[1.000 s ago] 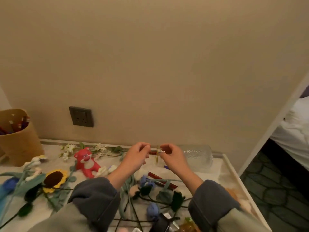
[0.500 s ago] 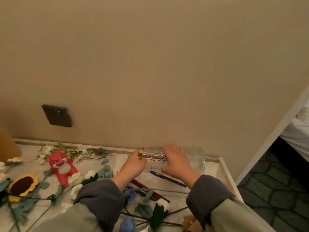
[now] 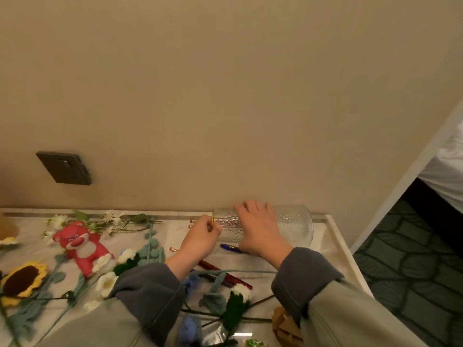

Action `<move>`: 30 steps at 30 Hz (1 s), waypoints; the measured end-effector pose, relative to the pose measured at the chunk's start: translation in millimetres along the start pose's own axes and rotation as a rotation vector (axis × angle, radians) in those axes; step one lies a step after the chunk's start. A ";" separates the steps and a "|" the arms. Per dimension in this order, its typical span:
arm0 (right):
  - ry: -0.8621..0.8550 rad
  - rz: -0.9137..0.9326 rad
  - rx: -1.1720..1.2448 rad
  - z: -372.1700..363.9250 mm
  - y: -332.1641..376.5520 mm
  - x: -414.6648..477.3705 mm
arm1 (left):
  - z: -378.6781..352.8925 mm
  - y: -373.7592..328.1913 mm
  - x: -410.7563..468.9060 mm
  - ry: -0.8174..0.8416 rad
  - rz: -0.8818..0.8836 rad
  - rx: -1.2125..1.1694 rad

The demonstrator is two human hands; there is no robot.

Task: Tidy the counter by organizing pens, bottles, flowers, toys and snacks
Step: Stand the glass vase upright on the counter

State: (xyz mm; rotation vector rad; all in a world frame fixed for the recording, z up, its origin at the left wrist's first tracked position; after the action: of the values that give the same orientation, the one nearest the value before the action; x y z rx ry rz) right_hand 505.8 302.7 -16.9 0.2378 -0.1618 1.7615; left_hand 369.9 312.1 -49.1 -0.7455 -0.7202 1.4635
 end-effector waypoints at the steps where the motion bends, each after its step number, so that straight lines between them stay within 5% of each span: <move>1: -0.018 -0.024 0.016 6.6 -4.9 -1.2 | 2.7 -10.9 -1.3 -0.014 -0.028 -0.014; 14: -0.463 -0.583 0.556 87.3 -114.4 -57.0 | -26.7 -173.1 -40.7 0.042 -0.511 -0.238; 21: -0.634 -0.857 0.754 76.6 -170.2 -91.4 | -92.6 -160.0 -42.5 0.391 -0.187 -0.380; 30: -0.719 -0.935 0.830 66.0 -179.6 -105.1 | -124.9 -154.6 -50.3 0.546 -0.104 -0.365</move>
State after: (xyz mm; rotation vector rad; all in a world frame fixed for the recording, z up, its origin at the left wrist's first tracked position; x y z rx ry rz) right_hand 706.4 223.5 17.1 1.3163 0.1689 0.6617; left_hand 562.5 264.9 2.6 -1.3039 -0.5910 0.9714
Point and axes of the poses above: each hand's wrist, its own x-axis towards the middle knuckle, its own z-axis out of the back of the hand, y = z × x, the point moved 9 cm from there along x, towards the middle knuckle, and after that the axes turned 8 degrees about -y, right-handed, at the moved point
